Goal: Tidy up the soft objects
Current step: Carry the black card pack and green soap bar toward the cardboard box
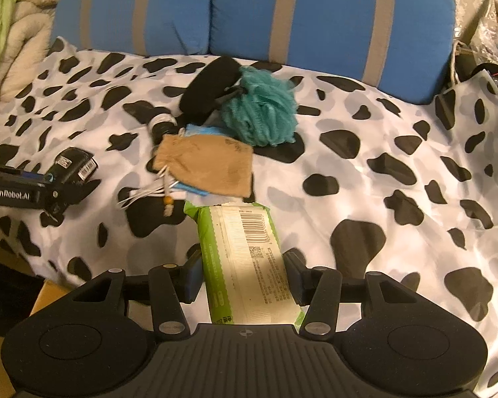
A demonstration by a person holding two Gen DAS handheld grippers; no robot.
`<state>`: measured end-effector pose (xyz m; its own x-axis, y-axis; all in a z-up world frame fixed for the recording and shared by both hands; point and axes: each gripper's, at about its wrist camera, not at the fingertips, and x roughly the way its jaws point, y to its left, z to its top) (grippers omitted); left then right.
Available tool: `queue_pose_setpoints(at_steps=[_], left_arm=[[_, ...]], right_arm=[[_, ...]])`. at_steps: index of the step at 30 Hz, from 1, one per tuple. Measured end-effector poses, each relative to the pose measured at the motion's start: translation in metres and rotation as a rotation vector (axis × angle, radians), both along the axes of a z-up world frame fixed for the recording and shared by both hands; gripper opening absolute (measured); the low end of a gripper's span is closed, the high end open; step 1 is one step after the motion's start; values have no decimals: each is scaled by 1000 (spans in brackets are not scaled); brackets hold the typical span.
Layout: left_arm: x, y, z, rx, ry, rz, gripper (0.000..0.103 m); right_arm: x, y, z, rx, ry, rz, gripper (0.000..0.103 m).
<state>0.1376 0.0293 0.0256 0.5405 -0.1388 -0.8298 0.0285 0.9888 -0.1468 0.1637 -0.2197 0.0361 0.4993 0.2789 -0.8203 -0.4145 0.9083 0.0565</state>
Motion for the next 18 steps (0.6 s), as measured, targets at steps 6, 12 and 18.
queue_pose_setpoints(at_steps=[6,12,18], left_arm=[[-22,-2,0,-7,3,-8,48],[-43,-3,0,-7,11,-23,48],[-64,-9,-4,-10,40,-51,48]], right_arm=[[-20,4,-1,-6,14,-6,54],[-42,5,-5,-10,36,3,54],[-65,9,-11,5,74,42,53]])
